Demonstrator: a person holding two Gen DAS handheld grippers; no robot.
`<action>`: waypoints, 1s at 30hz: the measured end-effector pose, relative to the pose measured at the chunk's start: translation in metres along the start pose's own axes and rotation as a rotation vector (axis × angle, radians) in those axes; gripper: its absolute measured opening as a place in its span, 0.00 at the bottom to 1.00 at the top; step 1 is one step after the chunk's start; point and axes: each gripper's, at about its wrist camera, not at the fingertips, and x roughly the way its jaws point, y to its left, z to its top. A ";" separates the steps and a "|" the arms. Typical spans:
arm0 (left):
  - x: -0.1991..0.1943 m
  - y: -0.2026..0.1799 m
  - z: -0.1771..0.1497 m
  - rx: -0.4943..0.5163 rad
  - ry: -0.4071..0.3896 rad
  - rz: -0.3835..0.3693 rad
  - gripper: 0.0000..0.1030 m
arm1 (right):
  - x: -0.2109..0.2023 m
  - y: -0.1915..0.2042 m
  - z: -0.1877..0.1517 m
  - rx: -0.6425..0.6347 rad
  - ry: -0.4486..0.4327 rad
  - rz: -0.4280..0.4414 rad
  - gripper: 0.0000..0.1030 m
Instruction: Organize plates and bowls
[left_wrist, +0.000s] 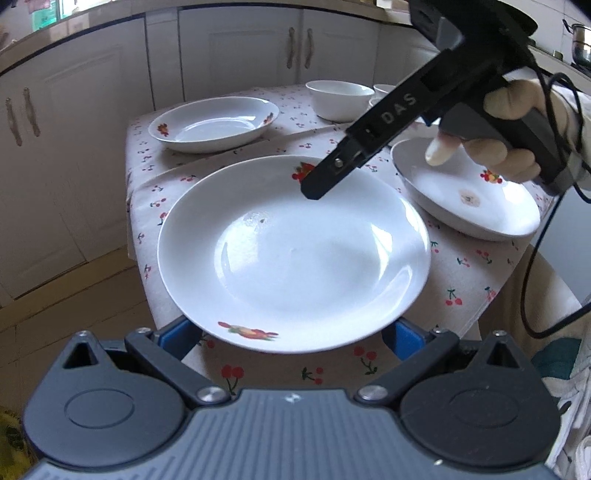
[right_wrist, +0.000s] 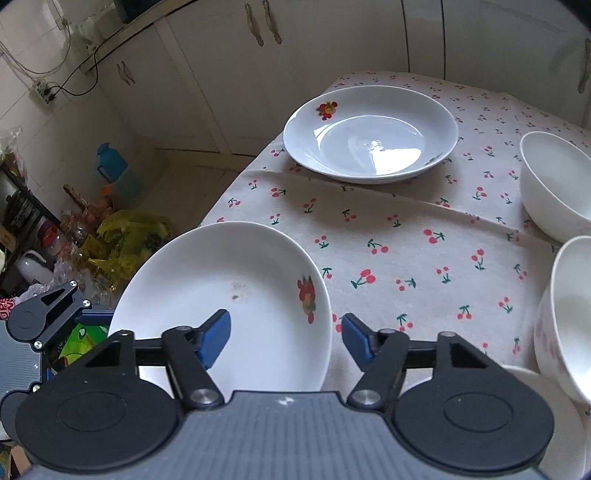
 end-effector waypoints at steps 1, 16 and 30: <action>0.001 0.001 0.000 0.005 0.002 -0.002 0.99 | 0.002 -0.001 0.001 0.000 0.005 0.002 0.65; 0.005 0.006 0.002 0.023 0.023 -0.031 0.99 | 0.014 -0.010 0.010 0.035 0.037 0.054 0.54; 0.019 0.013 0.026 0.071 0.000 -0.031 0.99 | 0.010 -0.023 0.021 0.055 -0.012 0.007 0.54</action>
